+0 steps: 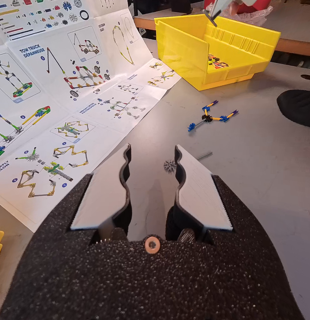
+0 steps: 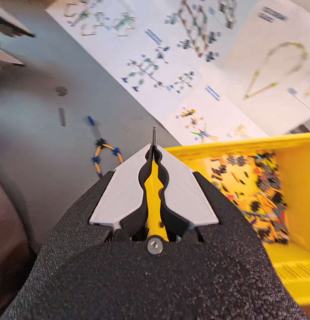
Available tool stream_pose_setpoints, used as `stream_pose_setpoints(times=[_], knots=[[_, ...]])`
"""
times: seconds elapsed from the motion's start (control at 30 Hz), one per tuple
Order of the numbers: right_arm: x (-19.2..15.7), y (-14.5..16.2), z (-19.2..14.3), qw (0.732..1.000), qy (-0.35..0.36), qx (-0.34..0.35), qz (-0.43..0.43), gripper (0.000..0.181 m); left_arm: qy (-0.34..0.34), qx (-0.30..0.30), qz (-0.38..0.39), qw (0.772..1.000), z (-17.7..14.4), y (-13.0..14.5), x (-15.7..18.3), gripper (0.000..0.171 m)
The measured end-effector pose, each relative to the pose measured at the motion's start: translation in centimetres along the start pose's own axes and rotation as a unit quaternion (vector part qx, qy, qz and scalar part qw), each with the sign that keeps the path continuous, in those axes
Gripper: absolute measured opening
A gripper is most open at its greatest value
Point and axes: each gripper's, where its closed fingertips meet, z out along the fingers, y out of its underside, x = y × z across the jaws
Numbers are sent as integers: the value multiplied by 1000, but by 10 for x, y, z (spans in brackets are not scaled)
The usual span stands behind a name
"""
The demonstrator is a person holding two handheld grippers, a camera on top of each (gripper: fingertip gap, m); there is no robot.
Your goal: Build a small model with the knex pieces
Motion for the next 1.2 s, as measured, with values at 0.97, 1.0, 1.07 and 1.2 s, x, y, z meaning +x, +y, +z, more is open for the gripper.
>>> stream_pose_setpoints(times=[0.97,1.0,1.07,1.2], knots=[[-177,-3,157,978,-124,-40,-161,10,74,-187,49,978,36,60,31,17],[-175,-5,155,979,-120,-33,-159,14,67,-185,48,979,36,60,31,17],[-171,-6,151,981,-109,-24,-158,19,54,-184,47,980,36,60,30,17],[-170,-4,147,984,-107,-11,-140,19,44,-182,41,981,35,60,30,17]])
